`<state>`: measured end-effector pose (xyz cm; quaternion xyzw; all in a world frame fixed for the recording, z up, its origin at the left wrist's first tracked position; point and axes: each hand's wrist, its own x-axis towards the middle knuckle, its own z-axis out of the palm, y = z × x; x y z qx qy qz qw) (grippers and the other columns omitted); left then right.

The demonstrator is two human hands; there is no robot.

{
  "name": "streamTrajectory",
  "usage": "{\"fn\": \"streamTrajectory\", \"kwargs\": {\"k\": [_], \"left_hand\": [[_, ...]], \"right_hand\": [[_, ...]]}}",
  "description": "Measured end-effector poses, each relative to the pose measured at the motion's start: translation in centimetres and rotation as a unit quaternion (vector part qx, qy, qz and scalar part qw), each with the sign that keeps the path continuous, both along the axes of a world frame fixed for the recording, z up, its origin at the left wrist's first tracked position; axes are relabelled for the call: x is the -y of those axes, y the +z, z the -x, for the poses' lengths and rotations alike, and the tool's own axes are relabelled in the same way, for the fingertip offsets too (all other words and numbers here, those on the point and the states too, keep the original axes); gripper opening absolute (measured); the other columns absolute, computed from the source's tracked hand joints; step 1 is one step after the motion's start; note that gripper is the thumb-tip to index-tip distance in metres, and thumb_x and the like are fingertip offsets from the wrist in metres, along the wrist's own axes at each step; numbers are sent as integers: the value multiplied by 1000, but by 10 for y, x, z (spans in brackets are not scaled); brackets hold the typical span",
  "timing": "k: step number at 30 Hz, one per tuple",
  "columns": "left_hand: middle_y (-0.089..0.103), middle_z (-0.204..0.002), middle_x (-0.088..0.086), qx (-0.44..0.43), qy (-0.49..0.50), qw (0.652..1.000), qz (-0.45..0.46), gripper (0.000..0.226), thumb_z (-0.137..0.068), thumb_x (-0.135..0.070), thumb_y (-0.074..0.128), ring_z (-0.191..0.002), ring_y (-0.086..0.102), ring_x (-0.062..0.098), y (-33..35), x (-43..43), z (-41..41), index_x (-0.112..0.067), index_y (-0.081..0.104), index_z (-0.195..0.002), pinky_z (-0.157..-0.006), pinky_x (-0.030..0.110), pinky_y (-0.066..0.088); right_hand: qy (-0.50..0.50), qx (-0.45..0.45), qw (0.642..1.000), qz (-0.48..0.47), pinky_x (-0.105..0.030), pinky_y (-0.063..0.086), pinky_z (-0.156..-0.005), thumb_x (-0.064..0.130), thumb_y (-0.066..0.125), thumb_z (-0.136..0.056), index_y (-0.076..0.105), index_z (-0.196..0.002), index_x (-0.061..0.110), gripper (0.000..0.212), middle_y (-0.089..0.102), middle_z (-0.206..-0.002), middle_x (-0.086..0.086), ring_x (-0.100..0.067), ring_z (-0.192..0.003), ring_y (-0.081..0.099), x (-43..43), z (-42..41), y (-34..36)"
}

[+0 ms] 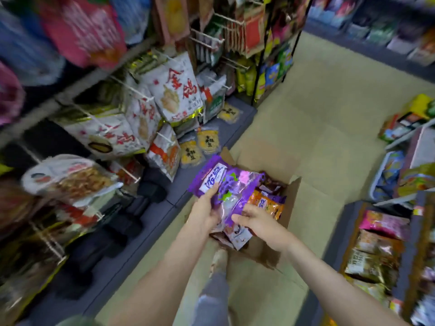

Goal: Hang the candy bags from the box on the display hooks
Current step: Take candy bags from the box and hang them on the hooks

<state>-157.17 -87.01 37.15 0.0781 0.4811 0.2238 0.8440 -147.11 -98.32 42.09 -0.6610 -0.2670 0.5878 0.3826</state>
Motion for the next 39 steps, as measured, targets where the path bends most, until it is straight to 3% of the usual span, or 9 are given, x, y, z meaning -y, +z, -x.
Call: {"fn": "streamTrajectory", "kwargs": {"k": [2,5,7,12,18,24,28,32,39], "left_hand": [[62,-120,23,-4,19,998,-57,50,-80,-9,64,-91,68,30,29,4,40,-2,54,-128,-66,44,59],[64,-115,23,-15,10,987,-162,46,-79,-6,64,-96,67,32,71,14,104,-1,55,-124,-84,56,53],[68,-110,19,-23,-2,978,-208,49,-78,-9,65,-91,69,29,99,17,143,-2,55,-126,-81,49,57],[74,-92,12,-26,1,950,-311,32,-89,-2,55,-74,72,21,166,21,236,-1,55,-122,-68,36,60],[70,-108,14,-63,-11,909,-412,39,-82,-6,67,-88,70,28,247,12,336,-10,56,-119,-78,46,58],[72,-72,-7,-140,-11,866,-480,11,-87,-9,64,-58,64,4,308,-3,443,-16,63,-96,-50,17,49],[74,-96,4,-156,38,851,-500,19,-82,-26,70,-90,67,24,342,-10,504,-17,70,-99,-88,42,51],[75,-90,2,-162,75,816,-549,12,-91,-19,59,-81,70,15,373,-12,555,-15,67,-98,-79,30,56],[74,-94,13,-193,190,777,-567,18,-86,-26,67,-90,70,29,408,-30,606,-11,68,-97,-85,43,55]], "right_hand": [[29,-33,999,-19,-12,44,-68,16,53,-94,62,-93,15,10,68,-80,15,2,-81,62,8,19,21],[-7,-77,997,-15,-31,51,-77,48,48,-83,53,-121,9,55,65,-107,-9,-21,-95,62,8,44,51],[-23,-89,995,-29,-42,51,-84,52,45,-81,52,-123,11,59,64,-108,-13,-25,-95,65,-1,60,76],[65,-130,985,-93,-26,55,-62,45,44,-91,59,-113,18,38,66,-98,-7,-18,-78,66,-46,134,150],[120,-128,971,-164,-41,49,-95,47,49,-92,64,-114,16,40,69,-112,-6,-24,-103,65,-94,244,219],[154,-76,948,-267,-37,53,-88,25,60,-90,66,-106,12,21,72,-102,-6,-20,-94,68,-124,361,276],[141,-60,925,-347,-37,48,-88,27,67,-83,69,-95,17,16,70,-99,-6,-21,-94,65,-136,426,299],[135,-66,912,-383,-47,44,-99,26,67,-80,68,-99,11,24,69,-107,-15,-27,-99,63,-142,478,318],[160,-97,898,-397,-48,49,-95,29,68,-75,66,-105,6,38,70,-105,-17,-33,-100,66,-158,538,349]]}}
